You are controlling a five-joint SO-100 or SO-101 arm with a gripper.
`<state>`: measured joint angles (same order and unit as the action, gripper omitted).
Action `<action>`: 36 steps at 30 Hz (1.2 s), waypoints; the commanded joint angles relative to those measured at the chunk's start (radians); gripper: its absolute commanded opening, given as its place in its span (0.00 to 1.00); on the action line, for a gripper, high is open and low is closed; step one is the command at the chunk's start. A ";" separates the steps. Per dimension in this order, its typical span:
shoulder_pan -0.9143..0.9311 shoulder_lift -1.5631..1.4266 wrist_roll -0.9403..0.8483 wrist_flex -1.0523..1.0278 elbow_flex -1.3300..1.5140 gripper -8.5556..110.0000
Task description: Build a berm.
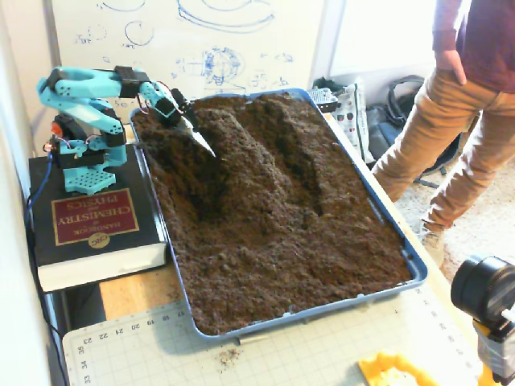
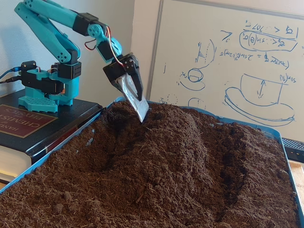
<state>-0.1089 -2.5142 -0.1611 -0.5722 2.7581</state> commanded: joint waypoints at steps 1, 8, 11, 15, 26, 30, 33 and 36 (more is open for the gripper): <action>0.023 -0.135 -0.006 -0.155 -0.121 0.07; 0.035 -0.250 0.002 -0.350 -0.293 0.07; 0.037 -0.170 0.003 -0.348 -0.356 0.07; 0.037 0.018 0.006 -0.295 -0.522 0.07; 0.140 0.696 0.006 -0.009 -1.031 0.07; 0.193 0.954 0.005 0.089 -1.203 0.07; 0.219 1.117 0.006 0.150 -1.328 0.07; 0.239 1.258 0.006 0.199 -1.457 0.07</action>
<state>0.0982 -1.2977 -0.1611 -0.4372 1.5079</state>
